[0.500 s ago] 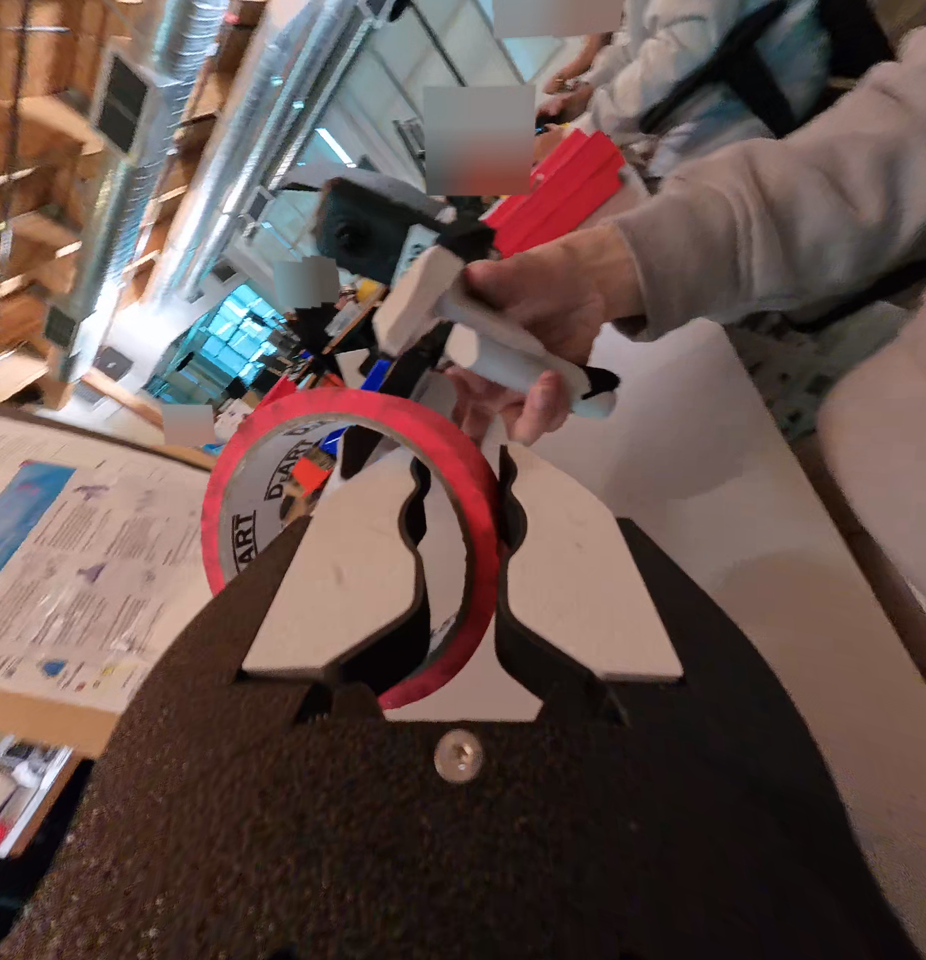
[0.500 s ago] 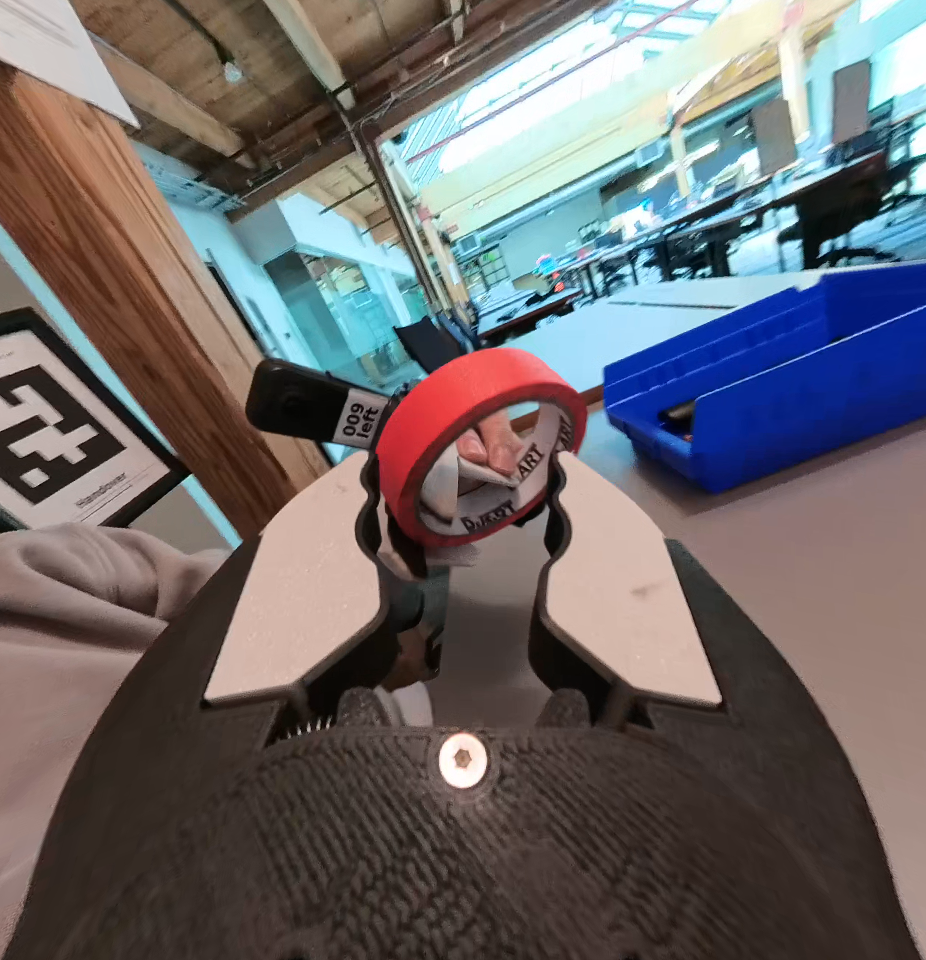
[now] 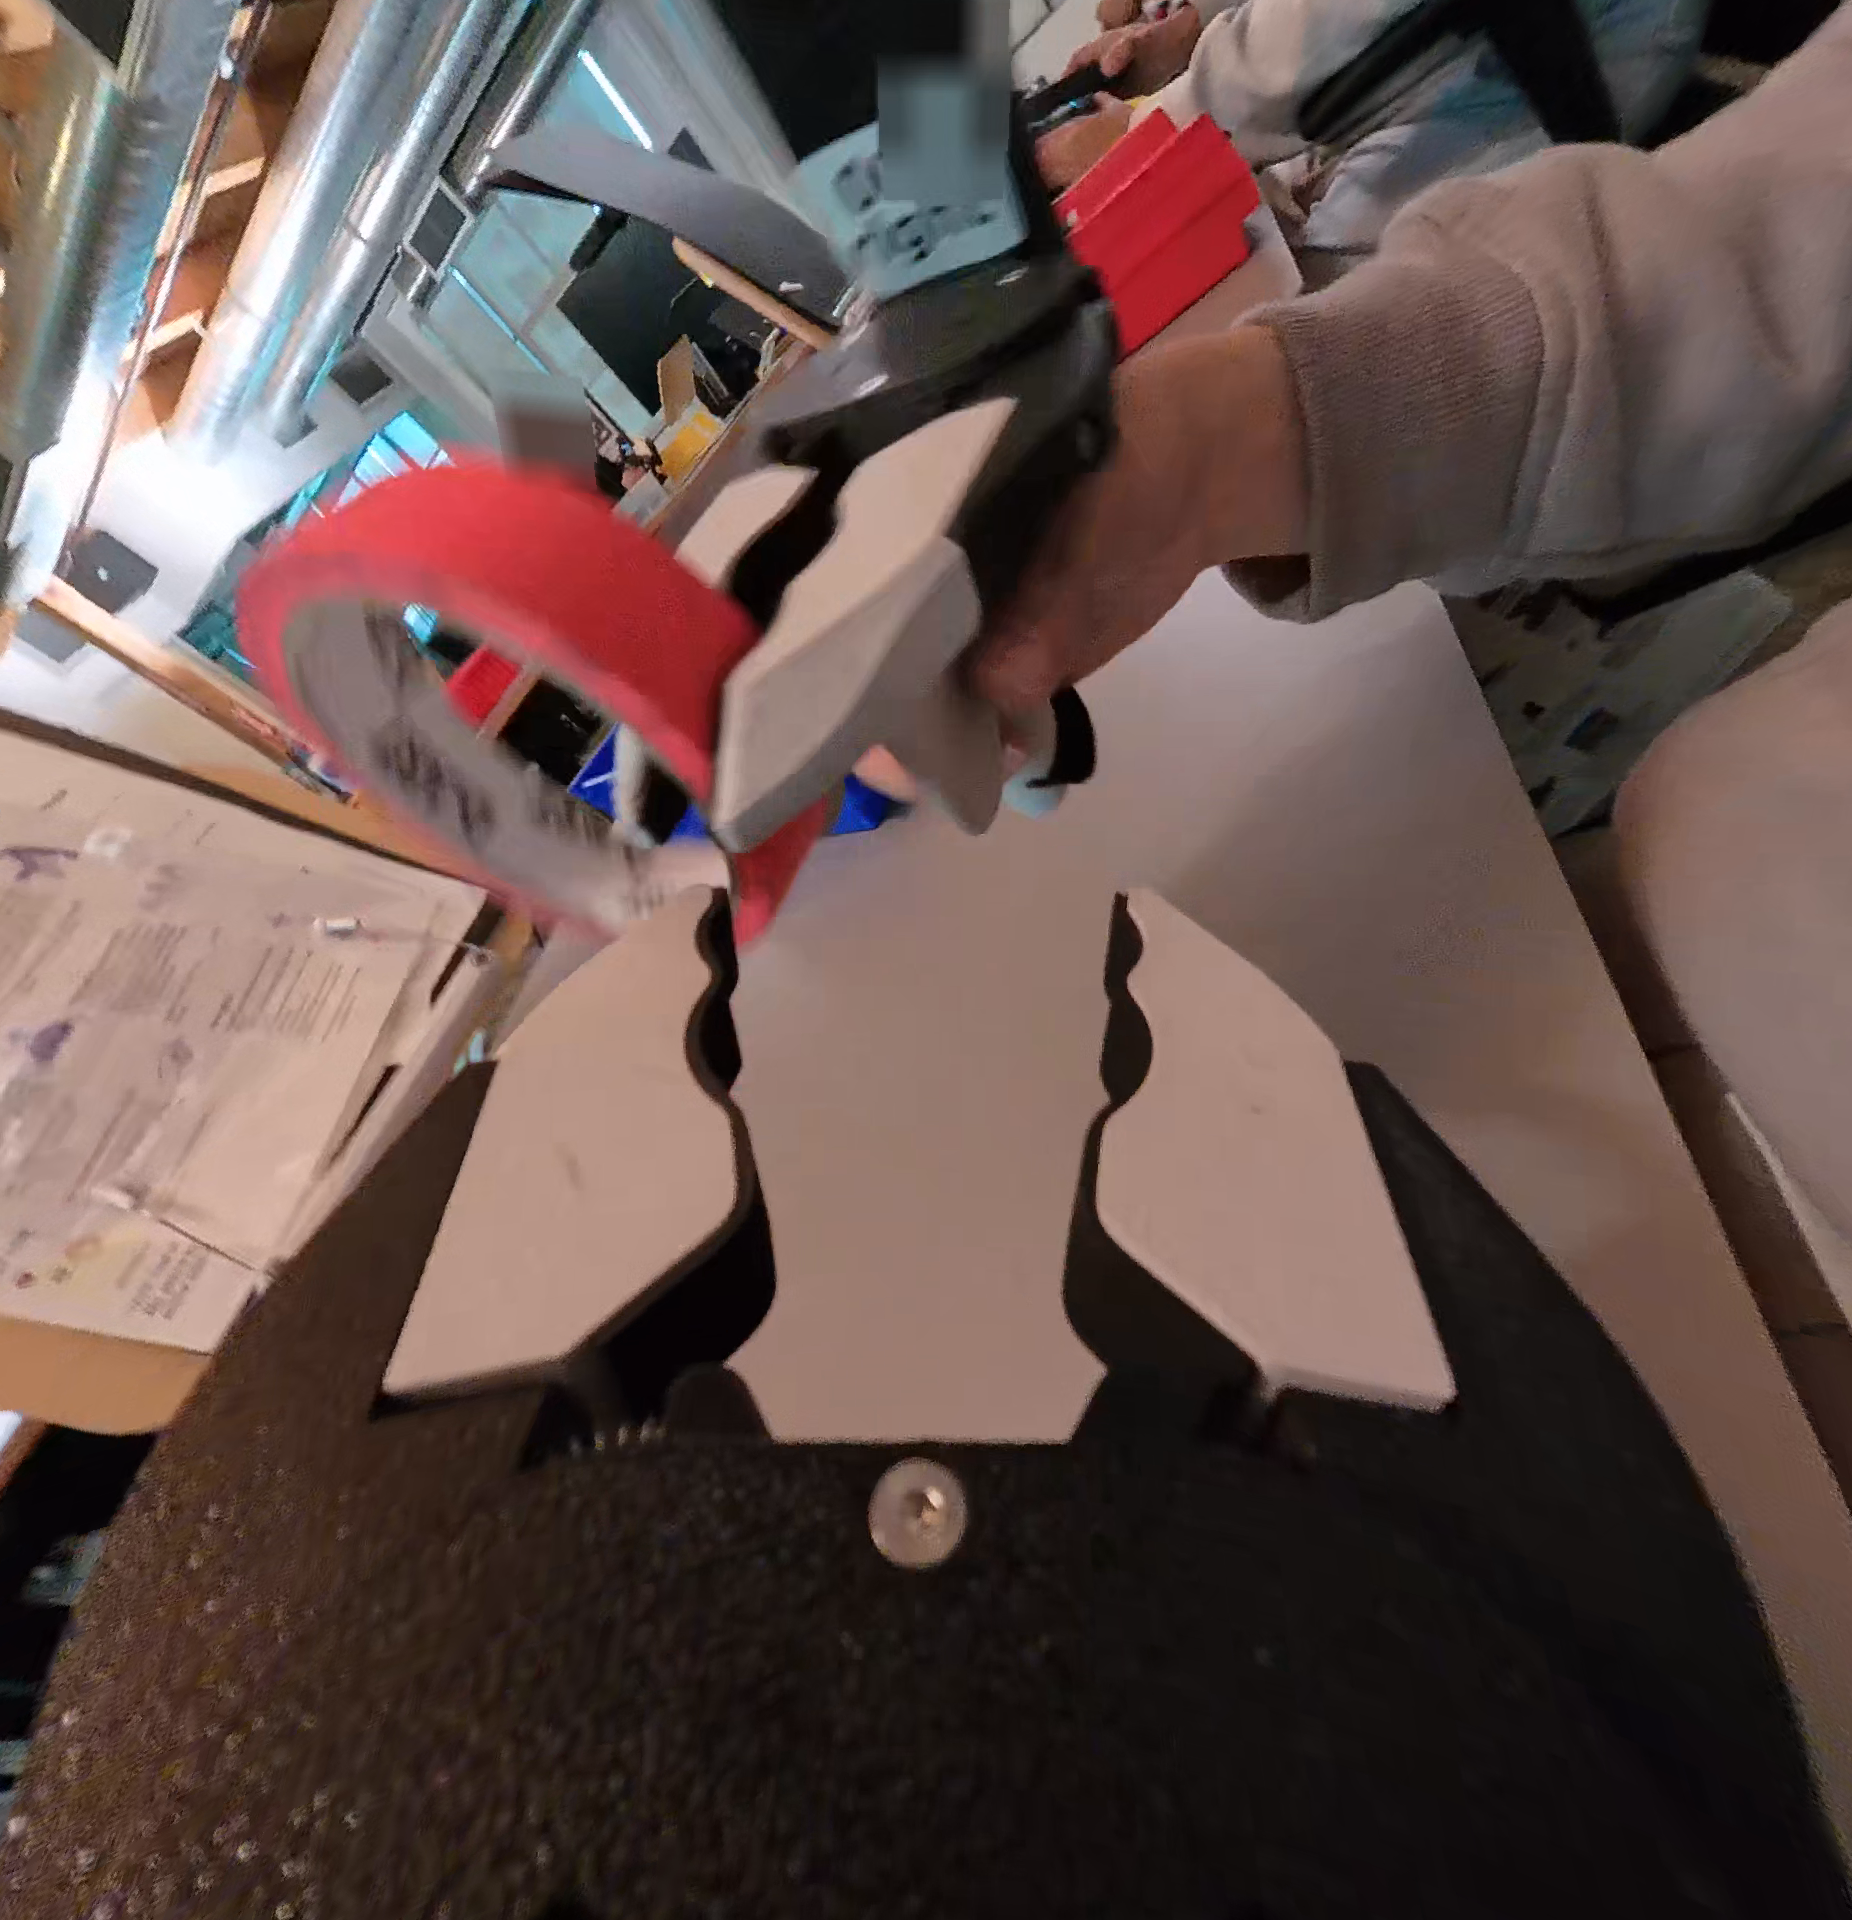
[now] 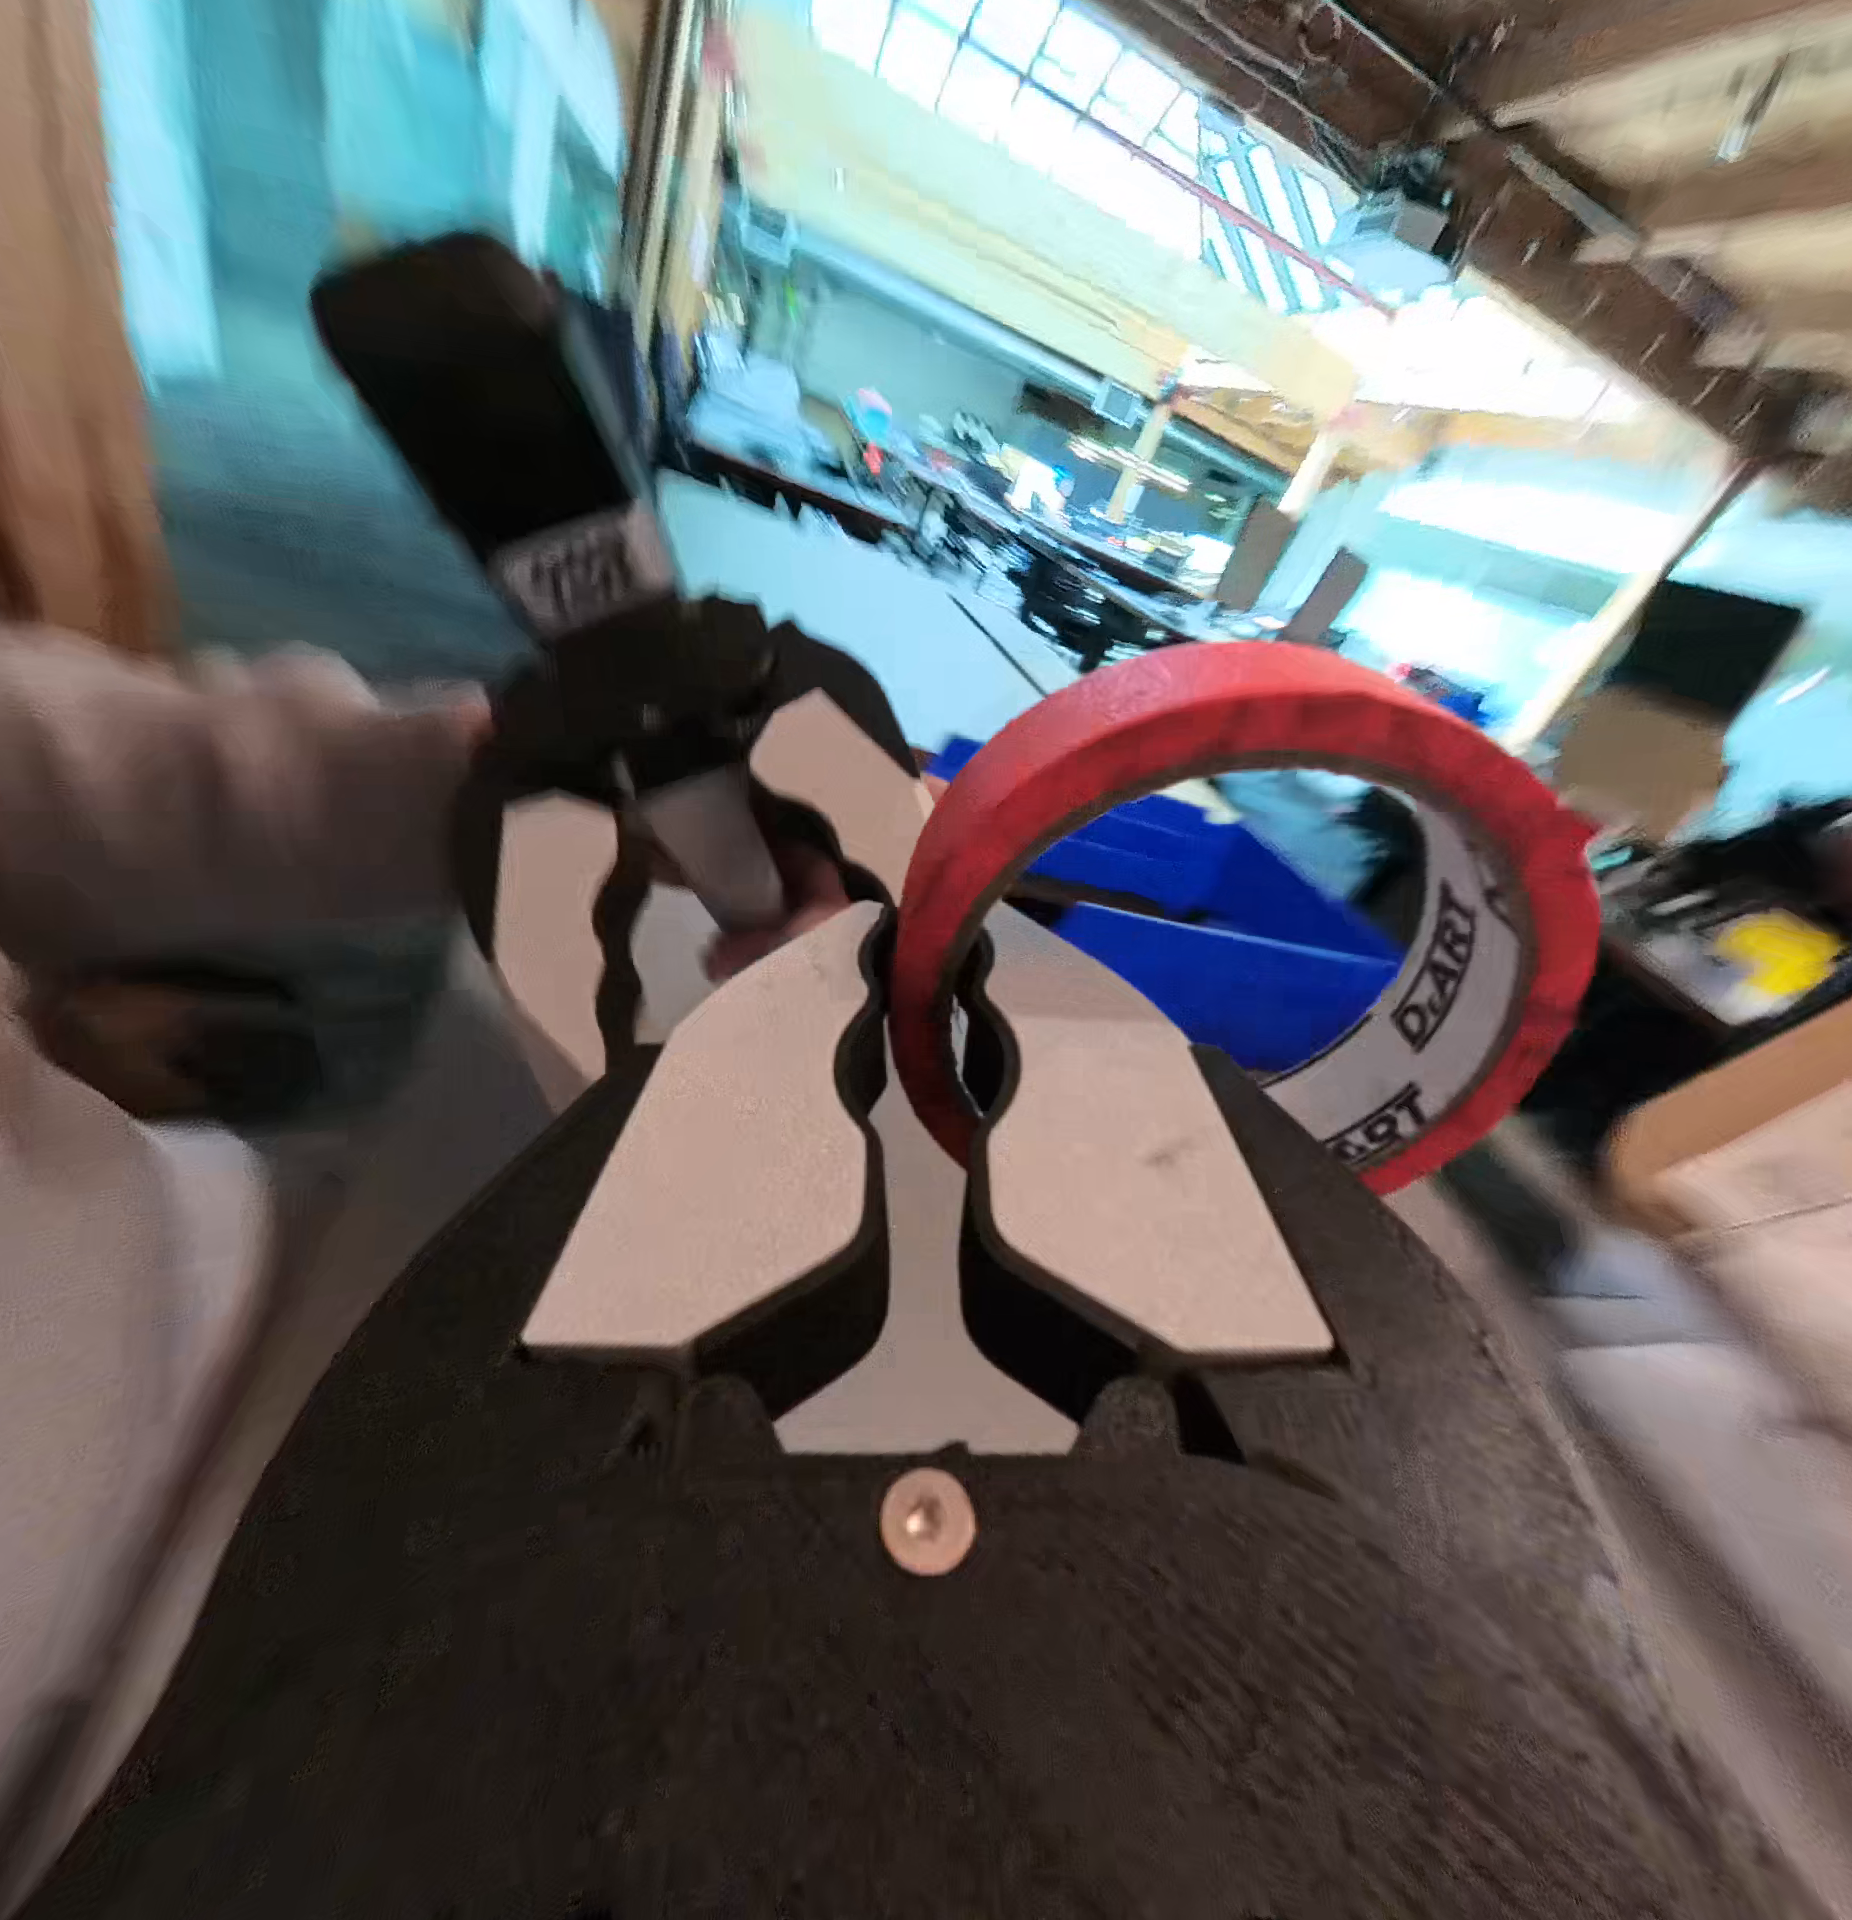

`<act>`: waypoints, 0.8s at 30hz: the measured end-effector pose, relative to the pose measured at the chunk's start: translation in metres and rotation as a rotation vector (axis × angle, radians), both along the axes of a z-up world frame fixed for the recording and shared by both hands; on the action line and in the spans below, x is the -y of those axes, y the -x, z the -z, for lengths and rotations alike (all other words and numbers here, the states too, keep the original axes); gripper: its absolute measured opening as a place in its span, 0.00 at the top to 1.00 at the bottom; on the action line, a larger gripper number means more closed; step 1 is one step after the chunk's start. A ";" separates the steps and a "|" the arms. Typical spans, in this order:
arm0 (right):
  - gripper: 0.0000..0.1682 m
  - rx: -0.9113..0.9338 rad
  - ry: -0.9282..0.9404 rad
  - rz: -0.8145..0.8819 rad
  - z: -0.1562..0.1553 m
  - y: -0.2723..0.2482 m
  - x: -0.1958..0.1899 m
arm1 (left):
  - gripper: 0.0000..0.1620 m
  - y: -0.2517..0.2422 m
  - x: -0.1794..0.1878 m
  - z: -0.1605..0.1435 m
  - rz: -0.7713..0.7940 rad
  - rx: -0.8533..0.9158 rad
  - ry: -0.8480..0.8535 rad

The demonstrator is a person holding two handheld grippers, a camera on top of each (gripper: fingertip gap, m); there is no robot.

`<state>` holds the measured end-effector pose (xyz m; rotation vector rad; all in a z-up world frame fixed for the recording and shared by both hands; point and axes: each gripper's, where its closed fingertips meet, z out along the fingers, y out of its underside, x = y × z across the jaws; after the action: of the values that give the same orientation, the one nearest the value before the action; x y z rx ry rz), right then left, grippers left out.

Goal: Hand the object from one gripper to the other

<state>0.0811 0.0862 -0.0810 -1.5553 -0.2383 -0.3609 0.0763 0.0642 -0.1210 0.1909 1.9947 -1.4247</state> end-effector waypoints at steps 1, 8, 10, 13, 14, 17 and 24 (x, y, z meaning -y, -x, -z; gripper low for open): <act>0.94 0.160 0.046 0.038 0.003 0.000 0.002 | 0.60 0.000 -0.002 -0.001 0.005 -0.051 0.030; 0.94 0.824 0.376 0.110 0.041 0.004 0.000 | 0.64 0.005 -0.018 -0.034 0.149 -0.451 0.376; 0.94 0.846 0.379 0.059 0.048 0.010 -0.003 | 0.66 0.019 -0.017 -0.039 0.245 -0.512 0.396; 0.94 0.883 0.425 0.077 0.058 0.003 -0.005 | 0.70 0.034 -0.014 -0.046 0.340 -0.535 0.413; 0.94 0.887 0.429 0.077 0.059 0.002 -0.005 | 0.78 0.027 -0.014 -0.044 0.291 -0.515 0.402; 0.93 0.838 0.431 0.104 0.061 -0.007 -0.002 | 0.84 0.020 -0.014 -0.038 0.262 -0.512 0.367; 0.62 0.345 0.134 0.094 0.015 -0.009 0.014 | 0.95 0.004 -0.021 -0.033 0.104 -0.249 0.260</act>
<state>0.0904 0.0719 -0.0959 -1.6339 -0.4661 -0.7004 0.0727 0.0855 -0.0879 0.0013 1.9905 -1.8343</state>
